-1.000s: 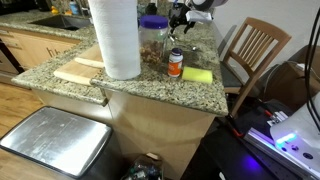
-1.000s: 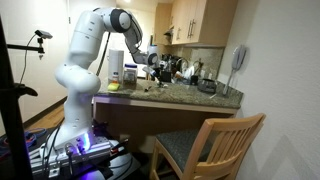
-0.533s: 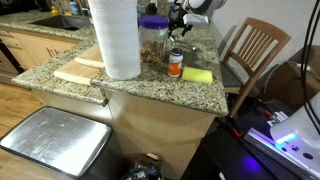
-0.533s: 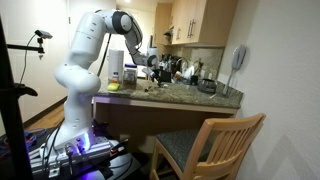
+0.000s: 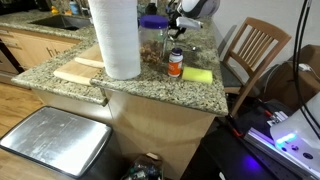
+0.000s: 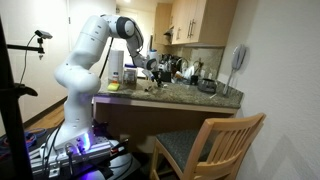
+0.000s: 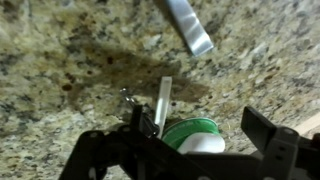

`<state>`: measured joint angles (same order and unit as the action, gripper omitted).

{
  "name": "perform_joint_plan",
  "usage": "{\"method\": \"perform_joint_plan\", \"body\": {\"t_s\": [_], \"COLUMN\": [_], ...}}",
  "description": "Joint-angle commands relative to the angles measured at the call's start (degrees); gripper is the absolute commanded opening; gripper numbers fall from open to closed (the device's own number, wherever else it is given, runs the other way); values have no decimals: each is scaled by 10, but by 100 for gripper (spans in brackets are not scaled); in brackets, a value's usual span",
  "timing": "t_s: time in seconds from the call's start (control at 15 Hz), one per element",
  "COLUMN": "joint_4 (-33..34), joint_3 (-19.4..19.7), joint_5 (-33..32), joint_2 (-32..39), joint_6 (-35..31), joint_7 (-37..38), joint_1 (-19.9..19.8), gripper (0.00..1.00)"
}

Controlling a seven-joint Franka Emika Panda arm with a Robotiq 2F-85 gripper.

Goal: Replace the spoon on the jar with the sponge

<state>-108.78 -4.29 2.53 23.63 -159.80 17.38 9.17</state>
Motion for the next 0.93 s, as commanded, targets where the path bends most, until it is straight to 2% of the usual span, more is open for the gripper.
{"method": "perform_joint_plan", "body": {"t_s": [0.0, 0.13, 0.47, 0.87], "joint_4": [25, 27, 31, 46], "joint_3": [-14, -13, 47, 47], "joint_5": [36, 44, -18, -32], "joint_2": [16, 13, 6, 9], "joint_6": [4, 26, 107, 150], "joint_7": [-10, -5, 67, 77], "joint_1": [0, 1, 36, 35], "gripper": [100, 100, 100, 100]}}
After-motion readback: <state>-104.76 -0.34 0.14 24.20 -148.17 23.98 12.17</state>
